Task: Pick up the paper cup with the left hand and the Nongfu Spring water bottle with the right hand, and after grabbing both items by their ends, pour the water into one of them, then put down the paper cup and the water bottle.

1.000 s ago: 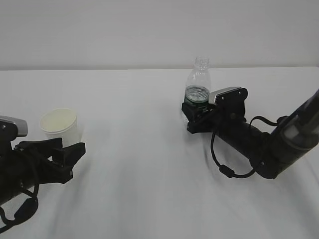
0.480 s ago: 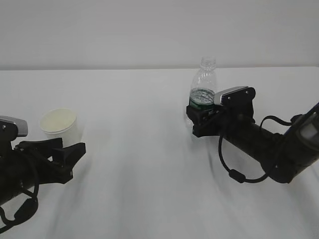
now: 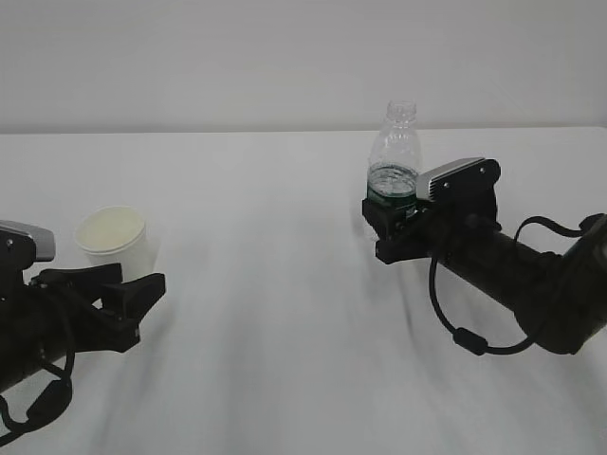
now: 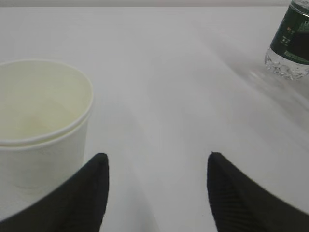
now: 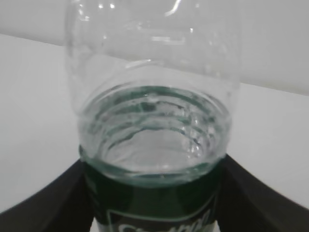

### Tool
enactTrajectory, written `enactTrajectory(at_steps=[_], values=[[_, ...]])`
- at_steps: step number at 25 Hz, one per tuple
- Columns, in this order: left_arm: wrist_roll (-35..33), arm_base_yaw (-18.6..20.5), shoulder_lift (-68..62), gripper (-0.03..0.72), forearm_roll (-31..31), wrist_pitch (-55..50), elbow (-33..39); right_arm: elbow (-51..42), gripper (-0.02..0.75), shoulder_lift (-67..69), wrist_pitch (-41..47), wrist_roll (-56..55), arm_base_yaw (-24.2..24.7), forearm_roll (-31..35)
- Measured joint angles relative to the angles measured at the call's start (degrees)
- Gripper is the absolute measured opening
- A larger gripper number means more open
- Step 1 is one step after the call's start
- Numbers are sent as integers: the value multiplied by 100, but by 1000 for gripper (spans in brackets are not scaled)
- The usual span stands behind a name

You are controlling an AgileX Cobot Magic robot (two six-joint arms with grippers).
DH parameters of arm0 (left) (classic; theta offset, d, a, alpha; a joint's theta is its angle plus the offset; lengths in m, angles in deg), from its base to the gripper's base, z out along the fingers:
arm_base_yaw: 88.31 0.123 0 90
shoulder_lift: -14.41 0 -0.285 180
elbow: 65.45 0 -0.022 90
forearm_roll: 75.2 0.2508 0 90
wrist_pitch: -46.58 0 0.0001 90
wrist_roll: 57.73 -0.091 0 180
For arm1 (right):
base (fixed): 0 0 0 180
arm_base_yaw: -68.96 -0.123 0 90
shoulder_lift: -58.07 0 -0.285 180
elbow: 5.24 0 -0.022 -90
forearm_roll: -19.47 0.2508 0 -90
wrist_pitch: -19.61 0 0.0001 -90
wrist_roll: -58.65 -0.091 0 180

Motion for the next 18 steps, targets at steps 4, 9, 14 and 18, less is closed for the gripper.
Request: enactTrajectory(at_steps=[4,9,14,18], values=[[0,0,0,461,11,0,0,-164,498,-102,0,13,0,11],[0,0,0,461,11,0,0,-439,484,-242,14,13,0,11],[0,0,0,461,19,0,0,-824,482,-606,14,13,0,33],[0,0,0,461,19,0,0,-1205,482,-1041,14,21,0,56]])
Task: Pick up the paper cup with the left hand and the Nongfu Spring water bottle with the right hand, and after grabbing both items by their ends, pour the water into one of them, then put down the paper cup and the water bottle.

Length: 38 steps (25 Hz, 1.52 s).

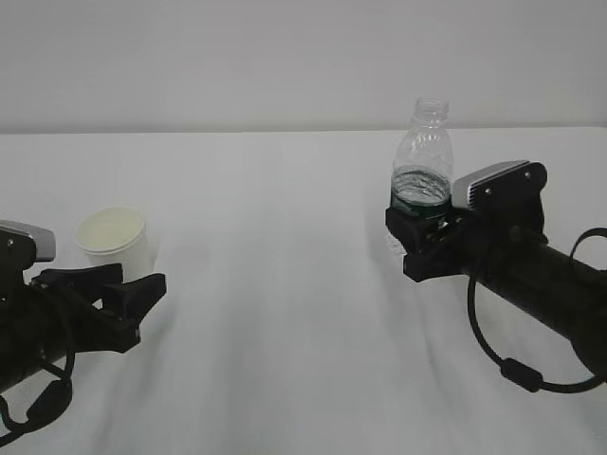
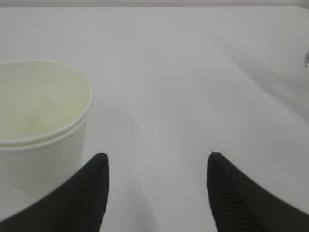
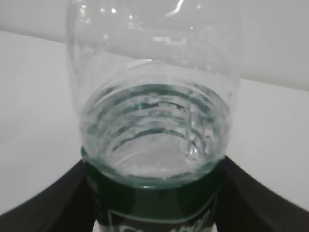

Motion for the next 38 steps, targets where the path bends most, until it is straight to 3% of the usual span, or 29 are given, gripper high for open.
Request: enactTrajectory(at_steps=[10,23,28,35,38], values=[[0,0,0,461,0,0,0,-1071,469,-1113,0,41,0,203],[0,0,0,461,-7,0,0,-1739,468,-1358,0,61,0,329],[0,0,0,468,-549,0,0,-1739,467,-1460,0,74,0,341],[-172,0,0,645,-947,0,0,-1739,467,-1482,0,74,0,341],[-246,0,0,674,-994,0,0,-1739,467,-1482,0,74,0,341]])
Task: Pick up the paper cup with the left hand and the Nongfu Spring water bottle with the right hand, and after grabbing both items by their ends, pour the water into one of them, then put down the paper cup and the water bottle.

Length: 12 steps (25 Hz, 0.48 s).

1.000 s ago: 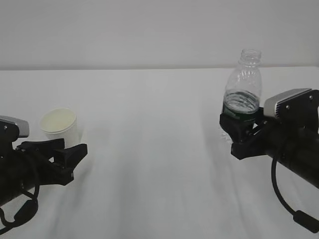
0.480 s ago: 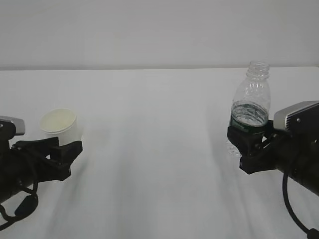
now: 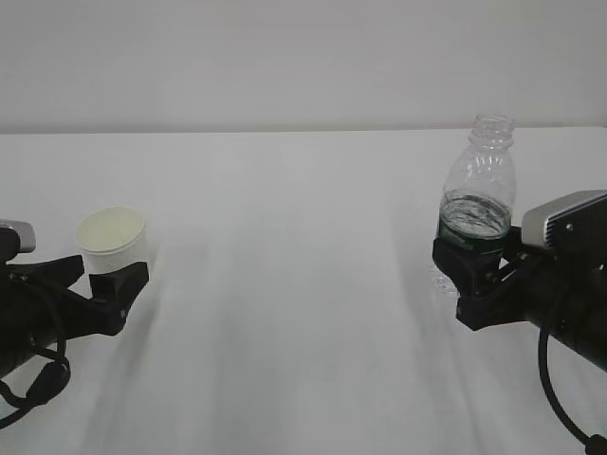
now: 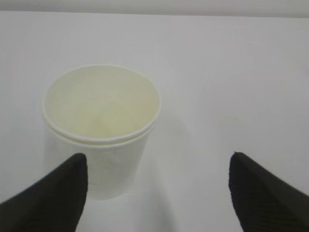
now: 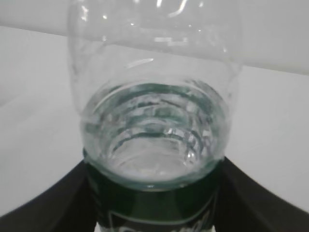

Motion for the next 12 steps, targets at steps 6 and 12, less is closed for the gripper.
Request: enactTrajectory(at_steps=[6,12], values=[[-79,0,-14,679,-451,0,0,0,467,0,0,4,0,0],[-146,0,-325,679,-789,9,-23,0,466,0,0,4,0,0]])
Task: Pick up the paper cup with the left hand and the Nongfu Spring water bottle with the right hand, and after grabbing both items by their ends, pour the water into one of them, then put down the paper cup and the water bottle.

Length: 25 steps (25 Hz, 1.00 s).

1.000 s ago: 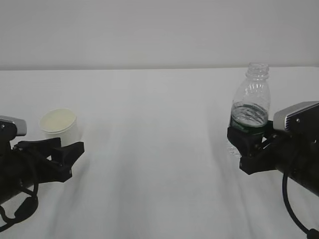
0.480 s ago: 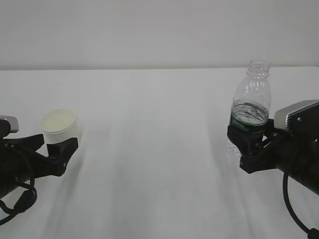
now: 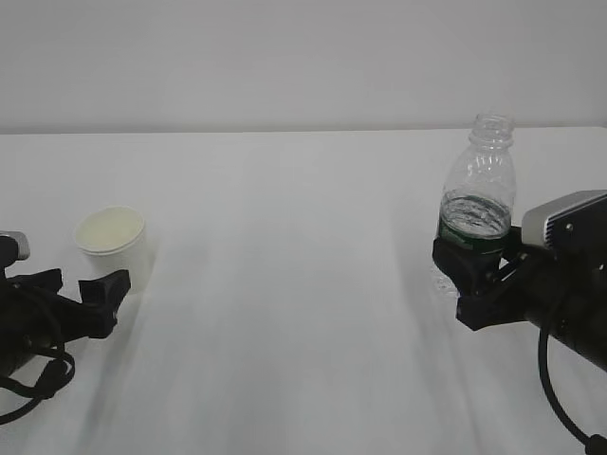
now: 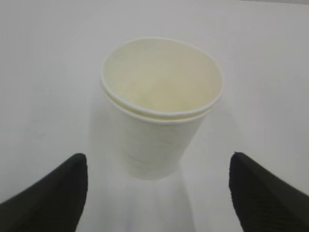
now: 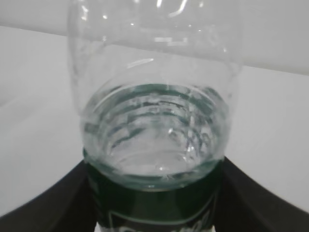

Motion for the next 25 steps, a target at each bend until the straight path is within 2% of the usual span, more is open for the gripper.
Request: enactTrajectory(at_steps=[25], values=[[-57,0,-964,682,-62,0,-1026,0,466,0,0,153,0,0]])
